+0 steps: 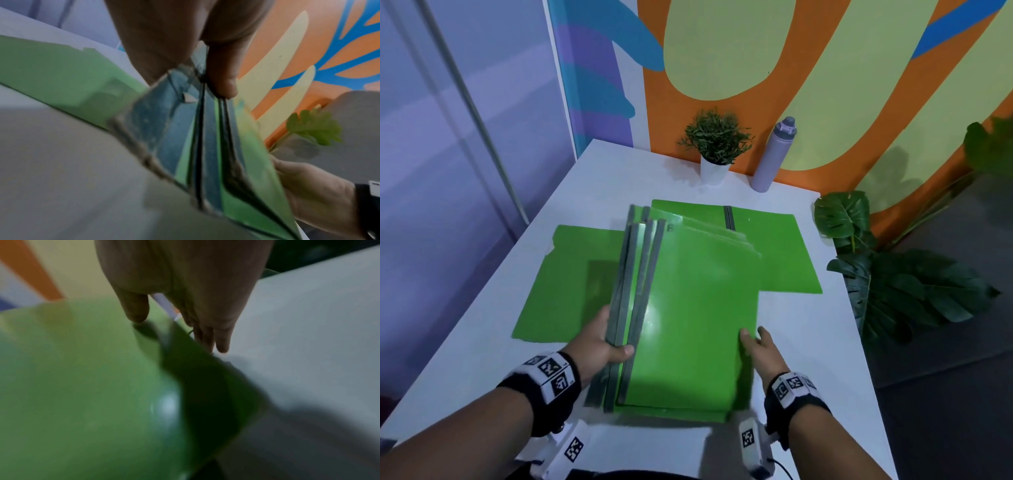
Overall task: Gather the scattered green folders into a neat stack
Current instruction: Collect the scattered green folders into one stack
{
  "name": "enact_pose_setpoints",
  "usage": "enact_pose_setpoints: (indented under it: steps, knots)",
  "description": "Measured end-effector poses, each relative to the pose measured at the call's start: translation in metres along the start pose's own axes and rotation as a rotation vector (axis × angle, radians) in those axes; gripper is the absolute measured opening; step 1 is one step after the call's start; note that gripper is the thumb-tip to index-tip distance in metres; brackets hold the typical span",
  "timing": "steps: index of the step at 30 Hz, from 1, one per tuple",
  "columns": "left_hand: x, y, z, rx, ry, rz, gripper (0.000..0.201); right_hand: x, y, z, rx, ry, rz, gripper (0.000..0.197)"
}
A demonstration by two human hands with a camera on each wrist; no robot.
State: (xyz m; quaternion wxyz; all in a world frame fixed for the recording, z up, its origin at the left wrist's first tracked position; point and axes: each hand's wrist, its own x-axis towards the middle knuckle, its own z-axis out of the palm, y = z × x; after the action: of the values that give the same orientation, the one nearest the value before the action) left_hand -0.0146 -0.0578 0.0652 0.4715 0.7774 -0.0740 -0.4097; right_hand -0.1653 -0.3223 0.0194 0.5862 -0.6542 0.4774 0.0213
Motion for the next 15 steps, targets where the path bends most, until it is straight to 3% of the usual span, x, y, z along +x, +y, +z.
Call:
enact_pose_setpoints:
  steps: [3,6,11,15]
  knots:
    - [0.004,0.003,0.005,0.120,-0.147,0.029,0.092,-0.003,0.004,-0.010,0.362,-0.022,0.116,0.075]
    - [0.019,0.008,0.012,0.267,-0.258,0.000,0.078,-0.002,0.003,-0.023,0.362,0.055,0.077,0.065]
    - [0.066,-0.023,0.019,0.702,-0.095,0.039,0.067,0.005,0.008,-0.035,0.348,0.252,0.114,0.064]
    - [0.068,-0.058,-0.001,0.947,-0.048,-0.056,0.067,0.004,0.012,-0.040,0.384,0.327,0.130,0.064]
